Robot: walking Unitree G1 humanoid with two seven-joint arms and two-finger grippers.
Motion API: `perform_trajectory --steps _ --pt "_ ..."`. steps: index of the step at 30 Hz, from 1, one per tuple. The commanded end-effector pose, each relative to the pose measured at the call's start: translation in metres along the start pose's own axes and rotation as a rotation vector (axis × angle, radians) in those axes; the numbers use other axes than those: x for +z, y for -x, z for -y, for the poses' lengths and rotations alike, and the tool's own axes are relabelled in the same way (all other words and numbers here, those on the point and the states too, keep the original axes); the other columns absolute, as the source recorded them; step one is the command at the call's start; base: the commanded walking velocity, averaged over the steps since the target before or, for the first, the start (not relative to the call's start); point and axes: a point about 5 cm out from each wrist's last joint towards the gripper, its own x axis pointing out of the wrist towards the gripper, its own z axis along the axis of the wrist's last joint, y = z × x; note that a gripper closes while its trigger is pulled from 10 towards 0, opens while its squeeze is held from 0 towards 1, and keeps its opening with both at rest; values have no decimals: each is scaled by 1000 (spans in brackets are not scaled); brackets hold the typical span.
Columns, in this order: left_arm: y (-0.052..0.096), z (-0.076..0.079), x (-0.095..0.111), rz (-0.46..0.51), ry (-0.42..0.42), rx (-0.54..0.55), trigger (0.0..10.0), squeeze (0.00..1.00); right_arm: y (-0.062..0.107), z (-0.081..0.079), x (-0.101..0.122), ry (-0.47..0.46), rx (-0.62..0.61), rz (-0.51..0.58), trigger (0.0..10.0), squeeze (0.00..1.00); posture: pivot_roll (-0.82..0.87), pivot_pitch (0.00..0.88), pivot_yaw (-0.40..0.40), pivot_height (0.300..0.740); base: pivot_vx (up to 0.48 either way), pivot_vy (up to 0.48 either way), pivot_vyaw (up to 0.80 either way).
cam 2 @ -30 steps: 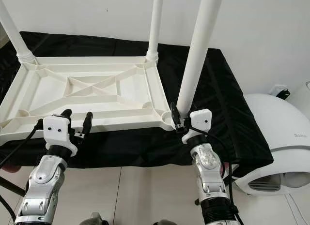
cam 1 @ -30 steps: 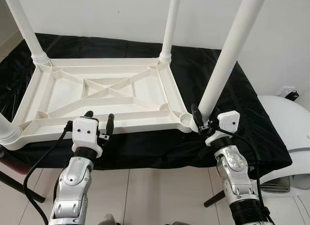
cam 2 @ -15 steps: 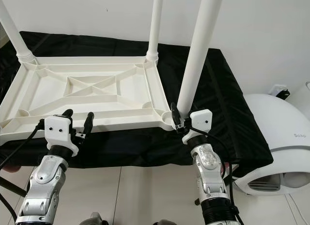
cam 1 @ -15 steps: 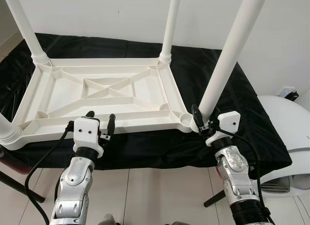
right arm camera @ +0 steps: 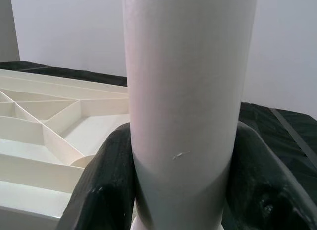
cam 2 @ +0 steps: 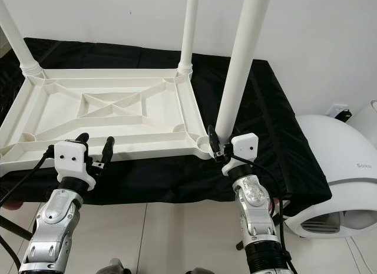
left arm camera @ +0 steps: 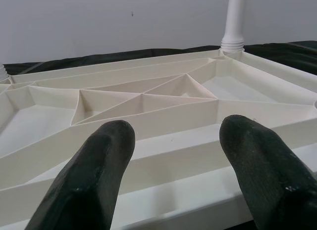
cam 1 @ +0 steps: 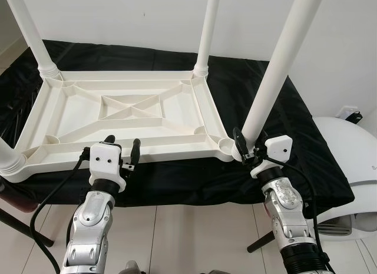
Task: Building children table
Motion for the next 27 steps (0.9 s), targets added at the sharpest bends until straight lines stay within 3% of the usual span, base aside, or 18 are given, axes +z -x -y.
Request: perform_trajectory --steps 1,27 --pt "1 1 0 6 11 11 10000 0 -2 1 2 -2 4 8 10000 0 28 0 -59 740 0 0 0" --pt "-1 -1 2 14 7 2 10000 0 -4 0 1 -5 0 11 10000 0 32 0 -53 740 0 0 0"
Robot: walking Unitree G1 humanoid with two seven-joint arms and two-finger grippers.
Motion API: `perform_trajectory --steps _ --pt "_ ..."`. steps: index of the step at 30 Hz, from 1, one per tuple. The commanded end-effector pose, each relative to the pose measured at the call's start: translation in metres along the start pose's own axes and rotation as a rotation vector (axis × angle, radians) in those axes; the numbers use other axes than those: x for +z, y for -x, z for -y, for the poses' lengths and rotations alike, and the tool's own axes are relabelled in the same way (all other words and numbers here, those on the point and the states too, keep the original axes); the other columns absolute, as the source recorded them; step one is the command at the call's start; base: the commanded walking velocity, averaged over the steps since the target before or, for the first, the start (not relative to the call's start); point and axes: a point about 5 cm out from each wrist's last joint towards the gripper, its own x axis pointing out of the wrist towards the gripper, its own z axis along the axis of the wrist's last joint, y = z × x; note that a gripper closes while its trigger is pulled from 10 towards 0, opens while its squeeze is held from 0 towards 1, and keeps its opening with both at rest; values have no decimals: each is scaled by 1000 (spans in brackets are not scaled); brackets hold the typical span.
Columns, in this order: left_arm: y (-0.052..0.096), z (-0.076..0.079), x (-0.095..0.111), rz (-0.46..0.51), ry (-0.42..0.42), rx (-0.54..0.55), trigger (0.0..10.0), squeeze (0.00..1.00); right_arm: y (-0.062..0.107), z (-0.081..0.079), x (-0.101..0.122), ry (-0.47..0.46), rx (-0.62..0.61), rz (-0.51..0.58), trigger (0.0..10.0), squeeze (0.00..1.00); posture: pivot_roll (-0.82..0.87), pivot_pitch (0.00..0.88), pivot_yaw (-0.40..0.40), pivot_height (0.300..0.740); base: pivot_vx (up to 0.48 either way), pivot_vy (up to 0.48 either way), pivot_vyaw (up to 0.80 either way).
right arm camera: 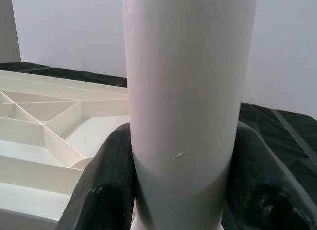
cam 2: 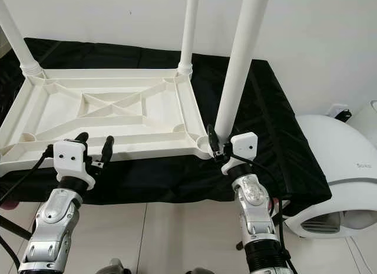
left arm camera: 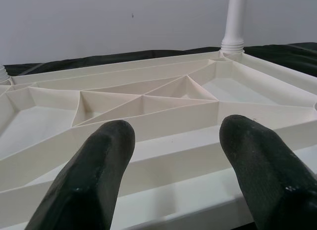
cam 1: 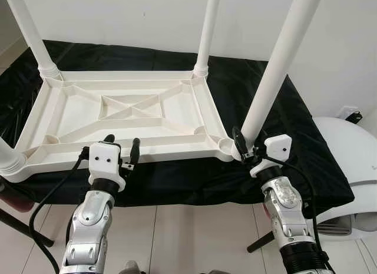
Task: Building children table
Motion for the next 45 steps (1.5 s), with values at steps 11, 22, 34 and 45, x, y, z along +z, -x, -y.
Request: perform_trajectory --steps 11,22,34,45 --pt "-1 2 0 9 9 2 10000 0 -3 2 1 -1 -3 10 10000 0 31 0 -56 740 0 0 0" --pt "-3 2 2 14 5 -12 10000 0 -4 2 2 0 -2 15 10000 0 30 0 -58 740 0 0 0" --pt "-2 9 1 10 -34 -100 10000 741 -3 2 3 1 -6 16 10000 0 22 0 -49 740 0 0 0" --pt "-27 26 9 24 -101 -268 10000 0 -4 2 3 0 -10 19 10000 0 20 0 -38 740 0 0 0"
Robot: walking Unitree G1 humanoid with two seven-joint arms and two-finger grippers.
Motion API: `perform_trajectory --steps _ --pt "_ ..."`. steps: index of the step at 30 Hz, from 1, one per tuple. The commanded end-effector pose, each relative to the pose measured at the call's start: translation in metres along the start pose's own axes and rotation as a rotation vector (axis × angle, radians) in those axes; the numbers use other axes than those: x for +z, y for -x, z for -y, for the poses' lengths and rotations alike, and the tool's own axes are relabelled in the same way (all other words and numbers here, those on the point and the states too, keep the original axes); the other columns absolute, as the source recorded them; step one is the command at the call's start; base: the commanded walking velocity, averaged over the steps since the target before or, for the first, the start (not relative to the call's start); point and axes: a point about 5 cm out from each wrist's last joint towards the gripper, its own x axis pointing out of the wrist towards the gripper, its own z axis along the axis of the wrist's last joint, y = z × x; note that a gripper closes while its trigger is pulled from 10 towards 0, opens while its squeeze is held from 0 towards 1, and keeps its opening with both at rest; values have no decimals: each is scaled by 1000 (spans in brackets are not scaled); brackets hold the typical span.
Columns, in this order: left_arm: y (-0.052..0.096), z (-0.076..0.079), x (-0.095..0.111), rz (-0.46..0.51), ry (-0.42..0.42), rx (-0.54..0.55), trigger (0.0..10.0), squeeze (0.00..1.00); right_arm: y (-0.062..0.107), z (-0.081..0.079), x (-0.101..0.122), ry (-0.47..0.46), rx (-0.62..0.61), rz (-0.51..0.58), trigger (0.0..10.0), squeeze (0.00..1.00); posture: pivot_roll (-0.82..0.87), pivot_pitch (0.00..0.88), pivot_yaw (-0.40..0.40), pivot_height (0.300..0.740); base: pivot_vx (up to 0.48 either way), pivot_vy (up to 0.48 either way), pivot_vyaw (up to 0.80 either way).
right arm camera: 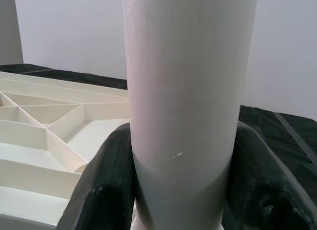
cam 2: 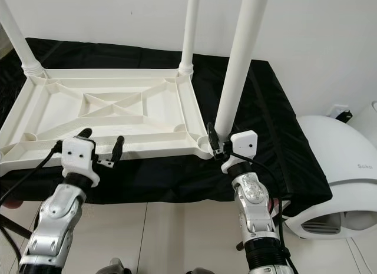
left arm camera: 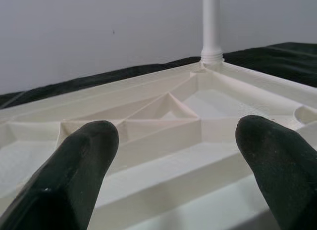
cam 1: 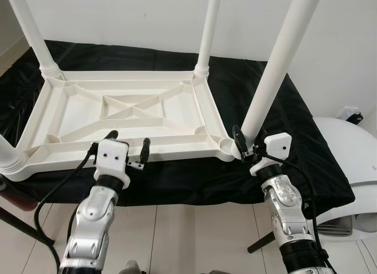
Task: Building children table
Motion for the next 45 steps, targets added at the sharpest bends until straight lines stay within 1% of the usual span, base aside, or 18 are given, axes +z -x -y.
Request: perform_trajectory --steps 1,2,4,6,7,10,11,12,17,20,21,25,26,29,37,39,41,45 --pt "-7 13 0 -11 -19 -156 10000 0 -2 0 2 -3 -5 14 10000 0 20 0 -38 740 0 0 0" --pt "-13 19 1 -11 -24 -206 10000 0 -2 0 3 -3 -6 17 10000 0 16 0 -32 740 0 0 0" --pt "-17 22 2 -13 -25 -236 10000 0 -2 0 3 -4 -7 18 10000 0 16 0 -32 740 0 0 0" --pt "-23 34 1 -20 -30 -328 10000 0 -2 0 4 -4 -16 23 10000 0 3 0 -22 740 0 0 0" --pt "-23 34 1 -20 -30 -328 10000 0 -2 0 4 -4 -16 23 10000 0 3 0 -22 740 0 0 0" --pt "-28 45 -1 -38 -67 -434 10000 0 -2 2 5 0 -31 31 10000 0 -10 0 -12 740 0 0 0" --pt "-28 45 -1 -38 -67 -434 10000 0 -2 2 5 0 -31 31 10000 0 -10 0 -12 740 0 0 0" --pt "-29 50 -2 -42 -79 -472 10000 0 -2 4 6 3 -40 37 10000 0 -14 0 -8 740 0 0 0" --pt "-32 54 -2 -33 -95 -505 10000 0 -4 9 9 -10 -72 49 10000 0 -20 0 -3 740 0 0 0" --pt "-38 59 -3 -39 -100 -556 10000 0 -10 23 15 -9 -132 74 10000 0 -30 0 5 740 0 0 0" --pt "-38 59 -3 -39 -100 -556 10000 0 -10 23 15 -9 -132 74 10000 0 -30 0 5 740 0 0 0" --pt "-45 73 -3 -28 -92 -648 10000 0 -16 37 20 13 -173 96 10000 0 -27 0 4 740 0 0 0" --pt "-45 73 -3 -28 -92 -648 10000 0 -16 37 20 13 -173 96 10000 0 -27 0 4 740 0 0 0" --pt "-49 84 -5 -32 -102 -702 10000 0 -21 44 24 21 -191 111 10000 0 -29 0 8 740 0 0 0" --pt "-49 91 -12 -52 -108 -760 10000 0 -23 46 27 16 -196 122 10000 0 -36 0 10 740 0 0 0" --pt "-47 94 -17 -72 -105 -797 10000 0 -21 46 27 8 -198 119 10000 0 -45 0 15 740 0 0 0" --pt "-47 94 -17 -72 -105 -797 10000 0 -21 46 27 8 -198 119 10000 0 -45 0 15 740 0 0 0" --pt "-47 96 -23 -99 -103 -844 10000 0 -18 47 27 10 -206 119 10000 0 -57 0 27 740 0 0 0"
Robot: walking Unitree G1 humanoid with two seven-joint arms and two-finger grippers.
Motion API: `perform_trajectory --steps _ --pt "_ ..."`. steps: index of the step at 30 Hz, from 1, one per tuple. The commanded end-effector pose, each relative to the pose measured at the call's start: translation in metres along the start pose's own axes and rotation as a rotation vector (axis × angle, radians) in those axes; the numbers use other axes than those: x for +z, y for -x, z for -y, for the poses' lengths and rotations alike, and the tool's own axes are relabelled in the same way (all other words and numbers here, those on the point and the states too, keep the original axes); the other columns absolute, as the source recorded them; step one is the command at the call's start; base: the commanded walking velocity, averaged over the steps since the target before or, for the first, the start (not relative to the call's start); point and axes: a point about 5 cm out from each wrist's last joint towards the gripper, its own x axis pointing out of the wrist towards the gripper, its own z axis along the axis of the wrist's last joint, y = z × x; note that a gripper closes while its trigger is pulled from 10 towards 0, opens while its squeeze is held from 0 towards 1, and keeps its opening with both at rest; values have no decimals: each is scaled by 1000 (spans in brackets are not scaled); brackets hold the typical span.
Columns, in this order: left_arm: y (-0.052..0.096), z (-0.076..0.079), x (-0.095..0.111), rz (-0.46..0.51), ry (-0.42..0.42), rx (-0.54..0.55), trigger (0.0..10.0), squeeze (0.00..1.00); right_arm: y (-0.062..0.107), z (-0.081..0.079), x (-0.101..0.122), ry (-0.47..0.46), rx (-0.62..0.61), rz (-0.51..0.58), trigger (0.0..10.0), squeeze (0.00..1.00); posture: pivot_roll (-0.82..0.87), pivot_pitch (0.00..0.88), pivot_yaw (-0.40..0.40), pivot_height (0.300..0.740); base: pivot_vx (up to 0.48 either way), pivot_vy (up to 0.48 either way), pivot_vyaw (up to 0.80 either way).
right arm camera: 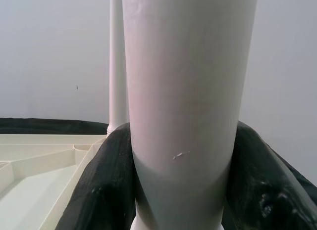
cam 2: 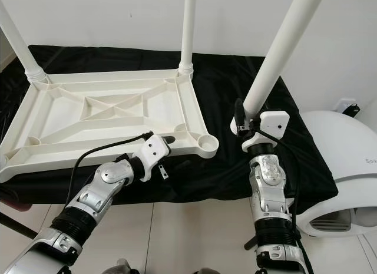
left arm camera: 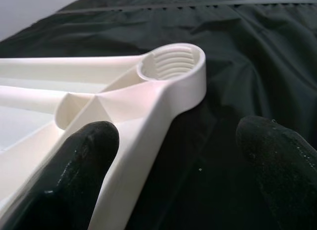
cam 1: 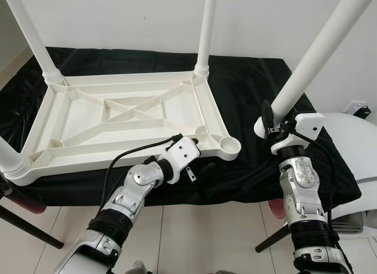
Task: Building children table
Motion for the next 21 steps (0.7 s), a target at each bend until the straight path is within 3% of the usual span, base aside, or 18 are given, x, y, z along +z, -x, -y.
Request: perform_trajectory --steps 1,8,21 --pt "-3 -1 -4 -29 -10 -54 10000 0 2 3 3 -5 -19 16 10000 0 -58 0 29 740 0 0 0" --pt "-5 -4 -5 -50 -2 -76 10000 0 2 3 3 -4 -23 18 10000 0 -59 0 33 740 0 0 0" --pt "-23 -29 0 -132 50 -58 10000 0 -1 1 5 -7 -24 29 10000 0 -65 0 37 740 0 0 0"
